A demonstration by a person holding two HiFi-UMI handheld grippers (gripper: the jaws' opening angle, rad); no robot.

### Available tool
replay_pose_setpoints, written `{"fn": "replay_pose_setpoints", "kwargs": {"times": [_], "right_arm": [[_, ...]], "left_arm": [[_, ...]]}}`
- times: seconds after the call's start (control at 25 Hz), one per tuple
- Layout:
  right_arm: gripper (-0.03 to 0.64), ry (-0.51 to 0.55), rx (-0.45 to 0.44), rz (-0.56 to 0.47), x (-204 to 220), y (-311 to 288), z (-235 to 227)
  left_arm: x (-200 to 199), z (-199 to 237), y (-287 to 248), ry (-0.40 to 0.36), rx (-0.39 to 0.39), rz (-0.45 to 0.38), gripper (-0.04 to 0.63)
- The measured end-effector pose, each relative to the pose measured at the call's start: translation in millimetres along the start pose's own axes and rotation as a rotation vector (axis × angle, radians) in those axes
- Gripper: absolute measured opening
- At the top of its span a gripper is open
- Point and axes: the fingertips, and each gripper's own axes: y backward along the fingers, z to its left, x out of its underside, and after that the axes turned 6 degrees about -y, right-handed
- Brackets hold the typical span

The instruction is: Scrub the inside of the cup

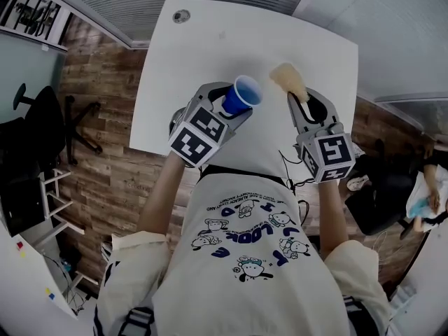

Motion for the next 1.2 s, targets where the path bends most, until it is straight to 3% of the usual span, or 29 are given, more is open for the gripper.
{"fn": "replay_pose_setpoints", "kwargs": {"times": [0.24, 0.48, 0.64, 1.2], "right_arm": [[0.096, -0.06, 0.072, -0.034, 2.8, 2.3, -6.4], [0.095, -0.153, 0.156, -0.097, 3.4, 8.0, -12.3], [0.095, -0.125, 0.213, -0.125, 0.1, 9.1, -11.3], [0.095, -0.215, 0.279, -0.143, 11.3, 14.8, -4.0]], "left_arm": [[-6.0, 7.7, 3.9, 0.049, -0.078, -0.071, 0.296], [-16.8, 22.5, 9.7, 0.113, -0.208, -0.164, 0.296], [-20.6, 24.3, 13.1, 0.162, -0.25, -0.227, 0.296], [-14.8, 21.0, 18.7, 0.232, -0.354, -0.268, 0.295]]}}
